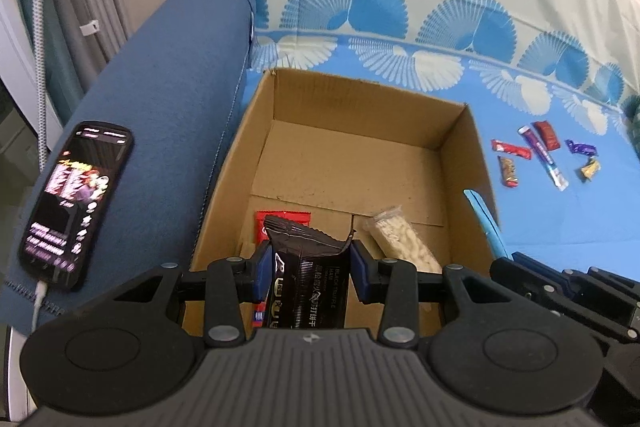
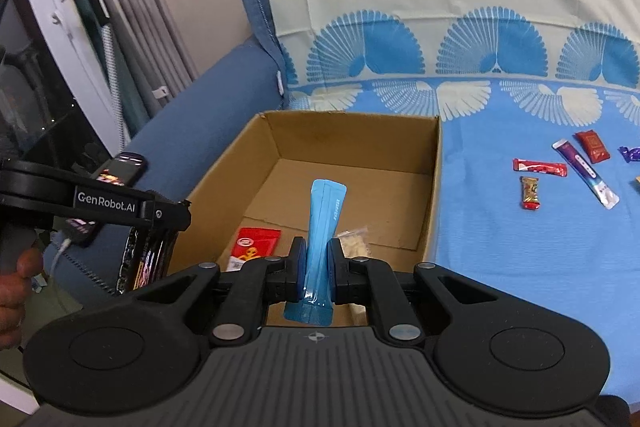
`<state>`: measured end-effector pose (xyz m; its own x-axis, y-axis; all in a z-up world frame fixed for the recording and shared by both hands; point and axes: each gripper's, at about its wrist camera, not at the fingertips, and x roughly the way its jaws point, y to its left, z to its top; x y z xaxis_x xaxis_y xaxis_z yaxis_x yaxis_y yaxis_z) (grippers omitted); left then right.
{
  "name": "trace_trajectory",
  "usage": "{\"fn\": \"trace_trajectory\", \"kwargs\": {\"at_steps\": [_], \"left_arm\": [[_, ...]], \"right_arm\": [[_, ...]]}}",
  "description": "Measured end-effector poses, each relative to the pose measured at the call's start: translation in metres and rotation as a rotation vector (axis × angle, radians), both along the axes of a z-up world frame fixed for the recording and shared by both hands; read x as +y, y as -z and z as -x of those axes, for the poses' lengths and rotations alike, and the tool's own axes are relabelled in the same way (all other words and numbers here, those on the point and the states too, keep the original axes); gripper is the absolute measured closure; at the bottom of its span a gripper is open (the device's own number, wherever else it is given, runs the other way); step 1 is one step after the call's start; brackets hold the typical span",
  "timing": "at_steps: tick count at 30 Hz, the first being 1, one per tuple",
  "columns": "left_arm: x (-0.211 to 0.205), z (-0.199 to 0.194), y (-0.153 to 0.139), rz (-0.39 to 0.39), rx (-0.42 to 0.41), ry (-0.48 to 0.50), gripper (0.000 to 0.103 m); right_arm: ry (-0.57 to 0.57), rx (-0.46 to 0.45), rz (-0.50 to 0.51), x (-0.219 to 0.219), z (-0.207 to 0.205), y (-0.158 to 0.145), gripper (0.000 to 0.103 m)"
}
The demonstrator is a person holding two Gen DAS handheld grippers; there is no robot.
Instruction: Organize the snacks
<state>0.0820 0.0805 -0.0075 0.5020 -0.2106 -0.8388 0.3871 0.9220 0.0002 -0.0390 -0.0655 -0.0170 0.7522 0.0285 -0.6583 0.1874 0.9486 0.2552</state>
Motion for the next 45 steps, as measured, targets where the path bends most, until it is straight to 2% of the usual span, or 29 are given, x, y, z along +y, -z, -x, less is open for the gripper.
{"fn": "trace_trajectory", "kwargs": {"at_steps": [10, 12, 13, 14, 15, 16, 17, 19, 21, 27, 31, 38, 45], "left_arm": [[-0.016, -0.040, 0.050, -0.062, 0.076, 0.003, 0.059], [-0.018, -0.046, 0.056, -0.073, 0.086, 0.008, 0.058], [-0.017, -0.049, 0.057, -0.072, 0.092, 0.012, 0.051], [-0.016, -0.052, 0.056, -0.066, 0.095, 0.016, 0.030], [-0.014, -0.054, 0.053, -0.057, 0.090, 0.015, 0.016], [-0.012, -0.055, 0.048, -0.048, 0.068, 0.011, 0.000], [-0.009, -0.054, 0.042, -0.041, 0.032, 0.004, 0.000], [-0.004, -0.049, 0.033, -0.060, -0.014, 0.002, 0.000], [0.001, -0.040, 0.028, -0.088, -0.018, -0.002, 0.000], [0.021, 0.016, 0.016, -0.107, -0.010, -0.022, 0.000], [0.036, 0.056, 0.003, -0.096, -0.019, -0.039, 0.000], [0.048, 0.110, -0.020, -0.087, -0.079, -0.031, 0.000], [0.052, 0.152, -0.035, -0.069, -0.134, -0.025, 0.000]], "right_arm": [[-0.007, 0.074, -0.015, -0.004, -0.040, 0.037, 0.091], [-0.015, 0.081, -0.033, -0.006, -0.046, 0.040, 0.085], [-0.015, 0.083, -0.048, -0.007, -0.048, 0.040, 0.085], [-0.019, 0.086, -0.065, -0.009, -0.050, 0.039, 0.075], [-0.024, 0.083, -0.077, -0.011, -0.052, 0.037, 0.056], [-0.023, 0.072, -0.079, -0.012, -0.053, 0.034, 0.048], [-0.023, 0.060, -0.072, -0.012, -0.053, 0.029, 0.039], [-0.040, 0.048, -0.061, -0.012, -0.050, 0.020, 0.032], [-0.038, 0.046, -0.063, -0.011, -0.042, 0.012, 0.022], [-0.045, 0.073, -0.085, 0.008, 0.005, -0.003, 0.017], [-0.036, 0.071, -0.054, 0.025, 0.039, -0.014, 0.014], [-0.046, 0.011, 0.012, 0.052, 0.091, -0.037, 0.006], [-0.021, -0.046, 0.014, 0.057, 0.127, -0.056, 0.001]]}}
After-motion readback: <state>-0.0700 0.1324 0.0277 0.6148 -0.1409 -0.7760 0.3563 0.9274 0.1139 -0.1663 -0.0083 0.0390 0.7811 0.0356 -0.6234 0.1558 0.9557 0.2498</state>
